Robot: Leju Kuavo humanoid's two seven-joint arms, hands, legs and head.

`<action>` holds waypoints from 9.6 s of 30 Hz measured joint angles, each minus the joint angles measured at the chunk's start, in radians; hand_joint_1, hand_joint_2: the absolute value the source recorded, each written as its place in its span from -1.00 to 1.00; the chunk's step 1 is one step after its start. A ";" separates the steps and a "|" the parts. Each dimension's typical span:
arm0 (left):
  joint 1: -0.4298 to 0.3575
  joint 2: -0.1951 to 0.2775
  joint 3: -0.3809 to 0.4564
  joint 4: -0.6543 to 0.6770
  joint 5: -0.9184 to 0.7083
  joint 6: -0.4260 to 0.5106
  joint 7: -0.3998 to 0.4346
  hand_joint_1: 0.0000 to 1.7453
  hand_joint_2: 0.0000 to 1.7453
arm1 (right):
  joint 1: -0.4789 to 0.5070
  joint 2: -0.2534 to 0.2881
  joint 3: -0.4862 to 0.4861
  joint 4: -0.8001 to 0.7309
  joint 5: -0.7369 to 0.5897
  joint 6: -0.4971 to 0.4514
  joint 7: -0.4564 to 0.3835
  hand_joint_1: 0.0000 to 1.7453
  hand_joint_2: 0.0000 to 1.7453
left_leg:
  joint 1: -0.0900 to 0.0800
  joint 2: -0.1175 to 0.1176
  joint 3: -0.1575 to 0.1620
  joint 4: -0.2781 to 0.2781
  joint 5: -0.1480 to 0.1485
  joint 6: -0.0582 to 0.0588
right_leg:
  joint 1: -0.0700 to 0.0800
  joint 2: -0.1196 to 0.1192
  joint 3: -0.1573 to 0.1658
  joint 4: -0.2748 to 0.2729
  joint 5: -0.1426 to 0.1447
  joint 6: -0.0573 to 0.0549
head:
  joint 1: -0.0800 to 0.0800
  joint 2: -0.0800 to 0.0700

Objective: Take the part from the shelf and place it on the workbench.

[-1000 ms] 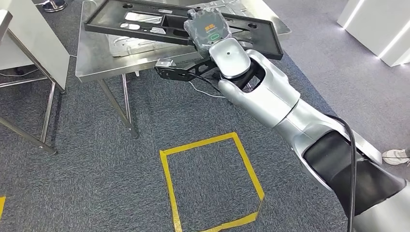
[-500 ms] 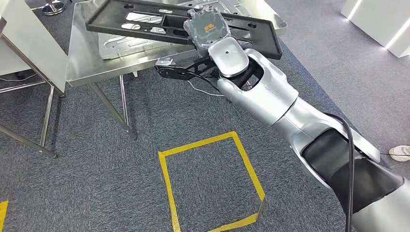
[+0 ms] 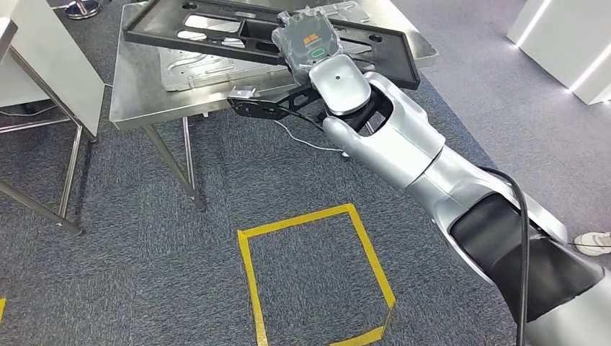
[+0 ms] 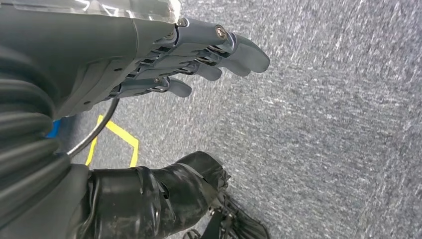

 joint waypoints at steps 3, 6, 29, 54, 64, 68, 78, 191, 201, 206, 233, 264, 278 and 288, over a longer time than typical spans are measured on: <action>0.001 -0.002 0.000 0.000 -0.002 0.000 0.000 -1.00 1.00 | -0.001 0.000 0.000 0.003 0.000 -0.001 0.000 1.00 1.00 | 0.006 -0.007 -0.012 0.057 -0.040 -0.025 | -0.010 -0.004 0.068 -0.154 0.084 0.011 | 0.003 0.000; 0.002 -0.001 0.000 0.000 -0.003 0.000 0.002 -1.00 1.00 | -0.006 0.004 0.000 0.005 0.000 0.000 -0.001 1.00 1.00 | 0.003 -0.010 -0.029 0.089 -0.059 -0.038 | -0.008 0.000 0.093 -0.205 0.088 -0.008 | 0.004 0.000; 0.002 0.008 0.000 0.000 -0.002 -0.012 0.009 -1.00 1.00 | -0.011 0.000 0.001 0.010 0.003 0.020 0.021 1.00 1.00 | 0.014 0.001 0.008 -0.019 0.010 -0.029 | -0.009 -0.002 0.022 -0.031 -0.009 -0.006 | 0.004 0.000; 0.006 0.016 0.000 0.000 -0.003 -0.004 0.015 -1.00 1.00 | -0.005 0.005 0.002 0.018 0.003 0.013 0.015 1.00 1.00 | 0.010 -0.004 -0.036 0.014 0.022 -0.029 | -0.019 0.004 0.164 -0.281 0.085 -0.017 | 0.001 0.000; 0.005 0.006 0.000 -0.001 -0.004 -0.006 0.012 -1.00 1.00 | 0.007 0.004 0.003 0.026 0.003 0.013 0.011 1.00 1.00 | 0.019 -0.007 0.009 0.030 -0.031 -0.039 | -0.011 -0.006 0.043 -0.109 0.079 0.000 | 0.011 0.000; 0.004 0.011 0.000 -0.001 -0.005 -0.005 0.011 -1.00 1.00 | 0.001 0.007 0.004 0.029 0.003 0.011 0.010 1.00 1.00 | 0.010 -0.011 -0.008 0.072 -0.065 -0.057 | -0.016 -0.002 0.089 -0.214 0.104 -0.016 | 0.007 0.000; 0.004 0.013 0.000 -0.001 -0.013 -0.009 0.008 -1.00 1.00 | 0.003 0.008 0.004 0.039 0.004 0.007 0.010 1.00 1.00 | 0.022 -0.007 -0.181 0.318 -0.108 -0.072 | -0.007 0.006 0.114 -0.207 0.073 -0.041 | 0.003 0.000; 0.008 0.024 0.002 -0.002 -0.014 -0.016 0.021 -1.00 1.00 | 0.041 0.104 0.020 0.200 0.017 -0.055 -0.032 1.00 1.00 | 0.013 -0.017 -0.003 0.075 -0.066 -0.045 | -0.003 0.001 0.081 -0.211 0.112 -0.028 | 0.008 0.000; 0.008 0.016 0.002 -0.002 -0.017 -0.016 0.018 -1.00 1.00 | 0.062 0.124 0.026 0.226 0.018 -0.066 -0.040 1.00 1.00 | 0.031 -0.008 -0.196 0.373 -0.141 -0.079 | -0.009 0.007 0.119 -0.229 0.086 -0.050 | 0.002 0.000; 0.008 0.015 0.002 -0.002 -0.020 -0.017 0.017 -1.00 1.00 | 0.066 0.143 0.028 0.242 0.015 -0.078 -0.053 1.00 1.00 | 0.016 -0.009 -0.087 0.079 0.043 -0.036 | -0.009 0.010 0.168 -0.255 0.070 -0.043 | 0.002 0.000; 0.006 -0.001 0.002 -0.003 -0.036 -0.019 0.007 -1.00 1.00 | 0.117 0.206 0.059 0.342 -0.006 -0.131 -0.106 1.00 1.00 | 0.023 -0.008 -0.201 0.364 -0.130 -0.069 | -0.002 0.010 0.120 -0.225 0.081 -0.052 | 0.005 0.000; 0.006 0.000 0.002 -0.003 -0.036 -0.023 0.000 -1.00 1.00 | 0.131 0.223 0.063 0.372 -0.018 -0.139 -0.122 1.00 1.00 | 0.025 -0.007 -0.178 0.363 -0.154 -0.072 | -0.005 0.004 0.120 -0.230 0.088 -0.055 | 0.000 0.000; 0.003 0.009 0.007 -0.003 -0.017 -0.034 -0.026 -1.00 1.00 | 0.138 0.220 0.064 0.375 -0.025 -0.150 -0.126 1.00 1.00 | 0.012 0.000 0.000 -0.025 0.026 -0.011 | 0.004 0.002 0.039 -0.026 -0.025 -0.026 | 0.007 0.000; 0.007 0.008 0.008 -0.003 -0.019 -0.036 -0.029 -1.00 0.50 | 0.142 0.217 0.064 0.377 -0.029 -0.151 -0.126 -1.00 -1.00 | 0.010 -0.011 -0.035 0.078 -0.039 -0.045 | 0.001 0.004 0.119 -0.223 0.085 -0.037 | 0.007 0.000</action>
